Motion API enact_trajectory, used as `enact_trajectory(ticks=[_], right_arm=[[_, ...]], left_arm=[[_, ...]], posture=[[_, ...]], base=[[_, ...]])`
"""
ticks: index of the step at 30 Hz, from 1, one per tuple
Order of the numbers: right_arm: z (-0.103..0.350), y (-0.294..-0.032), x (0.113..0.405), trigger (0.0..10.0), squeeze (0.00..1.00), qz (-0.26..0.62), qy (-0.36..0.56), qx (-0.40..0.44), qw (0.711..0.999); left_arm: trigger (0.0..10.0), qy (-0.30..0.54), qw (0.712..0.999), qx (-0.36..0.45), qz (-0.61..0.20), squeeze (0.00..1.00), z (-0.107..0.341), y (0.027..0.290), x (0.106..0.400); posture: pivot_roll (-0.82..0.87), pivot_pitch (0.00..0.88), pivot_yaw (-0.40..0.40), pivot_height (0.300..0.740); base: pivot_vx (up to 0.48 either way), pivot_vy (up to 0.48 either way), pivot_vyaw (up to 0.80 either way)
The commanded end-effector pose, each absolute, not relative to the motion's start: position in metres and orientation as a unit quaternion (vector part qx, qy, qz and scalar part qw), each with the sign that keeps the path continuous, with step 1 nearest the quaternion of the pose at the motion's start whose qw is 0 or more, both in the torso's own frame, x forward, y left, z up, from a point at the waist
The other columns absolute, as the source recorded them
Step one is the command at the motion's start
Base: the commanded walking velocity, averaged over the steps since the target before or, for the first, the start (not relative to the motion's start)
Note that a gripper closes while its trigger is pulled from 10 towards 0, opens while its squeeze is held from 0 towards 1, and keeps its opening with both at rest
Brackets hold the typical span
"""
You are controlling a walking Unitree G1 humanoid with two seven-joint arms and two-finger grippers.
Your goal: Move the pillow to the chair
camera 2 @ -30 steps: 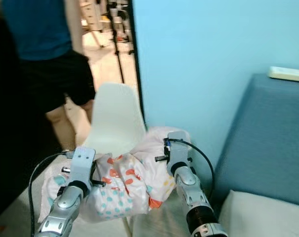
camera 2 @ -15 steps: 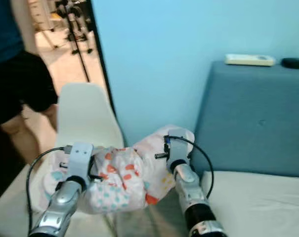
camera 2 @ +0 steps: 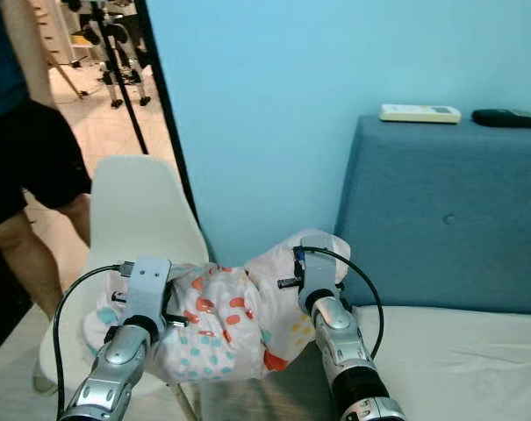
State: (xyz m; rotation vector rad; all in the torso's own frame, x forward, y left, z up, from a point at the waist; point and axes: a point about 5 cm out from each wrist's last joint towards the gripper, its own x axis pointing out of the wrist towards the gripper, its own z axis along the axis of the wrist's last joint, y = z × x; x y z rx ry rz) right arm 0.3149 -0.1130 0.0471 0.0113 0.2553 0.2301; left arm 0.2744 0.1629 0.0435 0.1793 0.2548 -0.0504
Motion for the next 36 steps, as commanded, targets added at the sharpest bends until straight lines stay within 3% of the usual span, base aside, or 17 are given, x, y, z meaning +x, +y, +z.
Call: enact_trajectory(ticks=[1,29,36], right_arm=[[0.0553,-0.1037,0.3196,10.0,0.0,0.137,0.114,0.007,0.984],[0.0546,-0.1016,0.3184,10.0,0.0,0.133,0.113,0.012,0.985],[0.0543,-0.103,0.3185,10.0,0.0,0.131,0.113,0.012,0.985]], left_arm=[[10.0,0.106,0.99,0.082,-0.034,0.0,0.0509,0.1573,0.2786],[10.0,0.112,0.989,0.087,-0.044,0.0,0.0503,0.1582,0.2791],[10.0,0.129,0.981,0.13,-0.067,0.0,0.0453,0.1542,0.2796]], posture=[[0.05,0.0,-0.016,0.713],[0.05,0.0,0.0,0.713],[0.04,0.0,0.005,0.713]], base=[[0.0,0.0,0.0],[0.0,0.414,0.0],[0.0,-0.274,0.0]])
